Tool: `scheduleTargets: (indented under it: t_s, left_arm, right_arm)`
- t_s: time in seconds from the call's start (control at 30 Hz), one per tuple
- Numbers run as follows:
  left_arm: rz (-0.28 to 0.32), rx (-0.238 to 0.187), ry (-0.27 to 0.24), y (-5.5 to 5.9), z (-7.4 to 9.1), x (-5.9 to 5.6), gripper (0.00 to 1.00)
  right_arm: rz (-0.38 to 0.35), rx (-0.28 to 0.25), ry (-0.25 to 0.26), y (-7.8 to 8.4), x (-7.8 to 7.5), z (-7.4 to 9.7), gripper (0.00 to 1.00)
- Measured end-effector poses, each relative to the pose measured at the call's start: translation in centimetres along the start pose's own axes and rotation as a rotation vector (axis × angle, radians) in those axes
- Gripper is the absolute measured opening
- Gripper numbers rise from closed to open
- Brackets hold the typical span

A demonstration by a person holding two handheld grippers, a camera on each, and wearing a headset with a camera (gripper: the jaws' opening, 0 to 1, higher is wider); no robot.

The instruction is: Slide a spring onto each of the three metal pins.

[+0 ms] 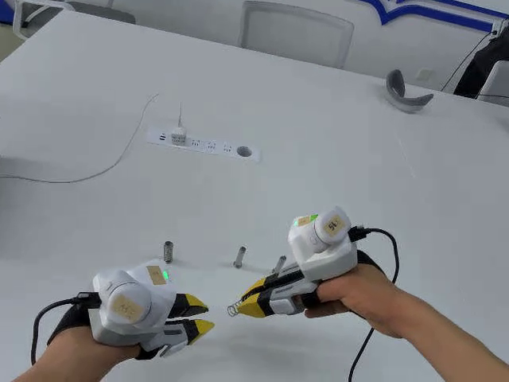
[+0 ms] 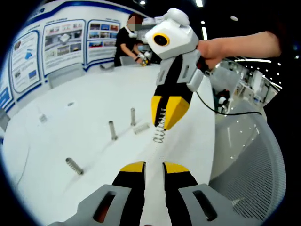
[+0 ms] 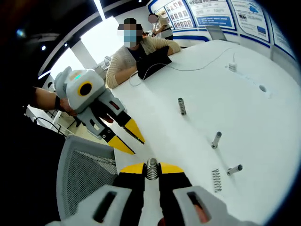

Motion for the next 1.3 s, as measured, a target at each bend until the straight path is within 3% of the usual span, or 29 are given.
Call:
scheduleTargets:
  t_s: [0.27,0.53,1.3]
  left_arm:
    - [0.039,-0.006,-0.049,0.2,0.4,1.5,0.20]
    - [0.055,-0.003,-0.065,0.5,0.5,2.0,0.27]
    - [0.123,-0.011,-0.142,0.8,0.4,3.6,0.50]
  right_arm:
    - [-0.007,0.001,0.068,-0.1,-2.4,1.1,0.12]
    - [0.010,0.025,0.143,-0.3,-4.6,1.4,0.12]
    - [0.074,0.085,0.208,-2.3,-8.2,1.3,0.12]
Point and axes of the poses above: the centre of the closed fingertips' face, and the gripper's own axes: z roughly backward along the fingers, x roughly to its left, y roughly out of its underside, the point moved 2 cm from there along z, roughly backward along the fingers, and after that the axes turned 1 degree about -y, right-handed, at the moved point
